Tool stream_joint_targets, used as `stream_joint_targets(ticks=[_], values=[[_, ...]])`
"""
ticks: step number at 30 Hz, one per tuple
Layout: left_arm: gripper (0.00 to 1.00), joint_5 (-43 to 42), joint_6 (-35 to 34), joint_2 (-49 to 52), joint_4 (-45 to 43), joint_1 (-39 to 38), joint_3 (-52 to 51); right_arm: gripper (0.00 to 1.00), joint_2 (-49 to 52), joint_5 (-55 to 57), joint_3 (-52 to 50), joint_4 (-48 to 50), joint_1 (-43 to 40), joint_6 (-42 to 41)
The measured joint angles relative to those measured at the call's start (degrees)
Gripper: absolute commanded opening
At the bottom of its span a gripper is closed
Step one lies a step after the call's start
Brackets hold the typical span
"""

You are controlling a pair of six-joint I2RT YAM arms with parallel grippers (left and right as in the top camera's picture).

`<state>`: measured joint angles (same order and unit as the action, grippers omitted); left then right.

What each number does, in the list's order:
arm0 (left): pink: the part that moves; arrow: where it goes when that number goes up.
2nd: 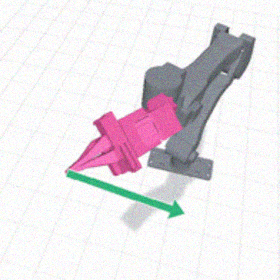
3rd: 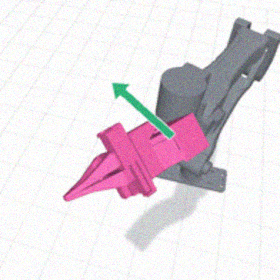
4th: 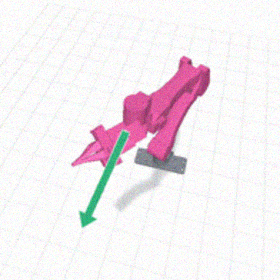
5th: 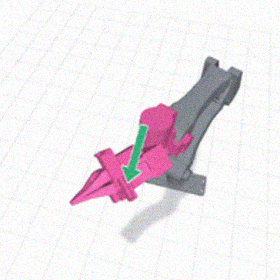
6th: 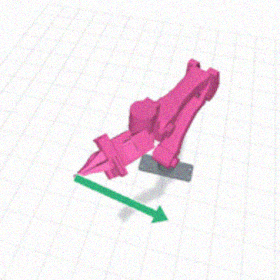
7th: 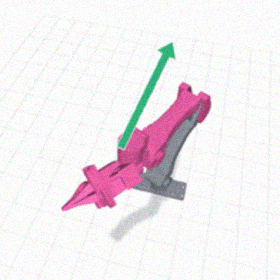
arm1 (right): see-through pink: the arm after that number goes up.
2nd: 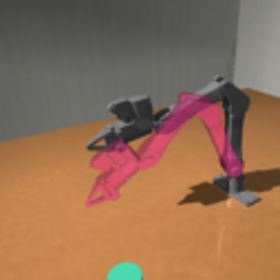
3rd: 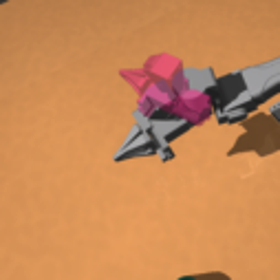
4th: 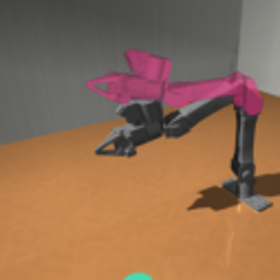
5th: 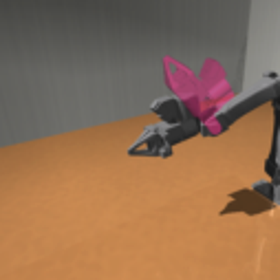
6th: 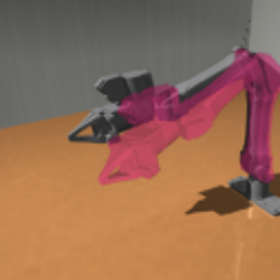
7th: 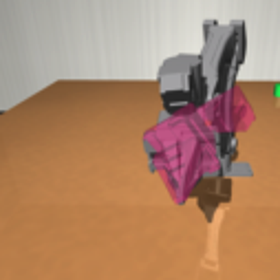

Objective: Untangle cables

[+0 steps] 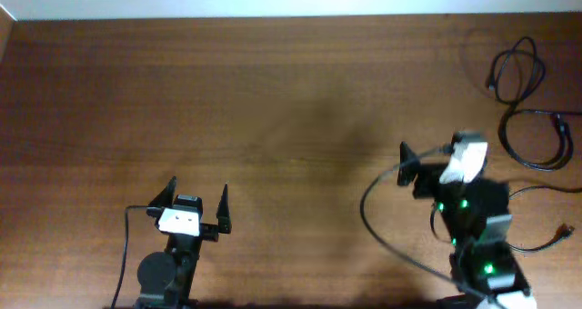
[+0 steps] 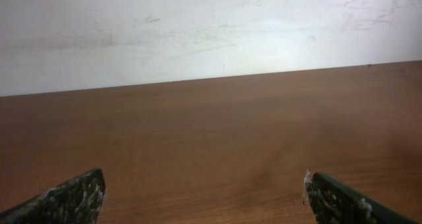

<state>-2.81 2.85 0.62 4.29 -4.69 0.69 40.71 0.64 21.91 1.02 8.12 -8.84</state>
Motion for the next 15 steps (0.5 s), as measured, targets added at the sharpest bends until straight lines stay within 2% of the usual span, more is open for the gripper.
stream_joint_targets(ticks=[2,6,11,15], values=[[0.99,0.0,0.0,0.0,0.0,0.0,0.0,0.99,-6.0,0.0,-10.3,6.8,-0.1,0.0],[0.99,0.0,0.0,0.0,0.0,0.0,0.0,0.99,-16.2,0.7,-19.1,9.9,-0.1,0.1],[0.99,0.0,0.0,0.0,0.0,0.0,0.0,0.99,-27.2,0.9,-21.3,6.2,-0.1,1.7],[0.99,0.0,0.0,0.0,0.0,0.0,0.0,0.99,-34.2,0.3,-21.3,0.3,-0.1,7.9]])
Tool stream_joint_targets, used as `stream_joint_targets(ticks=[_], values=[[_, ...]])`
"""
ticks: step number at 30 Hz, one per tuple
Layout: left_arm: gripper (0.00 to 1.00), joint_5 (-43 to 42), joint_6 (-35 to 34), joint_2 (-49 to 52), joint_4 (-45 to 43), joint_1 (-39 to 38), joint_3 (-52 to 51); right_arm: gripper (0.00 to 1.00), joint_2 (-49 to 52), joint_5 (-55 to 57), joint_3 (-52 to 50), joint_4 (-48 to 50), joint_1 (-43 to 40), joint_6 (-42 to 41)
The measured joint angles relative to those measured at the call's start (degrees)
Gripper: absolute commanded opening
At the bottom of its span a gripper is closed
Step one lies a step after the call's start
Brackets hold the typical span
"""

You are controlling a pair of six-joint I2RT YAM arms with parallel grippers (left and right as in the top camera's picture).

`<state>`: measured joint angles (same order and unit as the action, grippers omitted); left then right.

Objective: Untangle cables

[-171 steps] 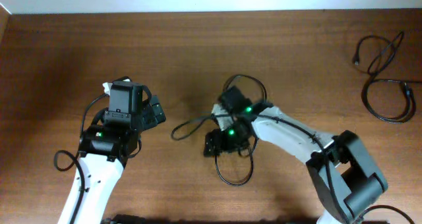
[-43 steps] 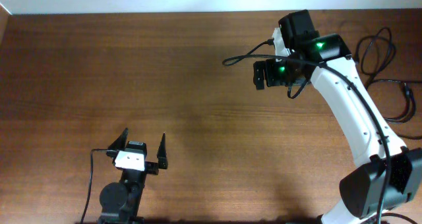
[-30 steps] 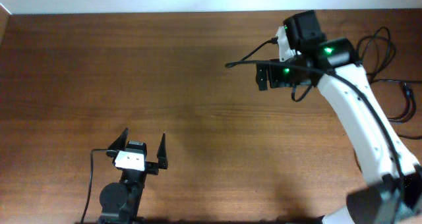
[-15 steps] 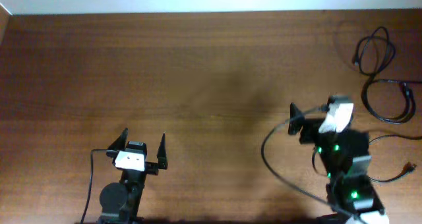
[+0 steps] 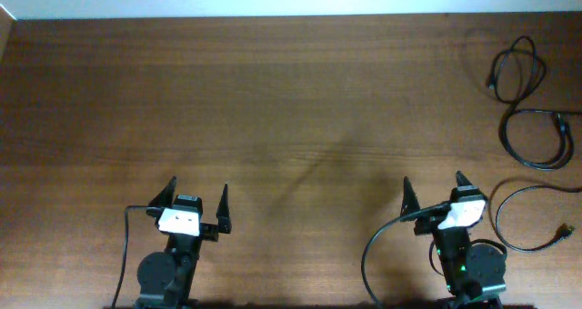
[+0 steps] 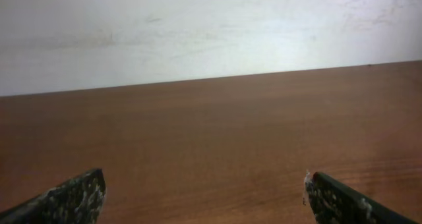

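Two black cables lie apart at the table's right side in the overhead view: a looped one (image 5: 527, 109) at the back right and a curved one (image 5: 523, 220) near the front right. My right gripper (image 5: 433, 189) stands open near the front edge, just left of the curved cable, with nothing between its fingers. My left gripper (image 5: 197, 194) is open at the front left, far from both cables. In the left wrist view my left gripper (image 6: 204, 184) shows wide-apart fingertips (image 6: 79, 194) over bare wood; no cable appears there.
The brown wooden table (image 5: 273, 118) runs back to a white wall (image 6: 211, 26). Each arm's own black lead (image 5: 377, 245) trails near its base at the front edge.
My right arm has drawn back toward the front edge, from a raised, turned pose near the cables to a low pose facing the wall. The curved cable now shows in full. The left arm is unmoved.
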<state>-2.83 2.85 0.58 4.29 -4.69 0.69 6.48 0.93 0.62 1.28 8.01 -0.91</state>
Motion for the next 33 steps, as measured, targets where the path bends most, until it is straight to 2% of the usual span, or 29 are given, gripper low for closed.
stream_joint_targets(ticks=[2,8,15,33], values=[[0.99,0.0,0.0,0.0,0.0,0.0,0.0,0.99,-4.1,-1.4,0.0,-5.1,0.0,4.7],[0.99,0.0,0.0,0.0,0.0,0.0,0.0,0.99,-5.7,-2.1,0.0,-5.5,0.0,8.6],[0.99,0.0,0.0,0.0,0.0,0.0,0.0,0.99,-5.7,-0.3,0.0,-5.5,0.0,5.3],[0.99,0.0,0.0,0.0,0.0,0.0,0.0,0.99,-5.7,-0.3,0.0,-5.5,0.0,4.9]])
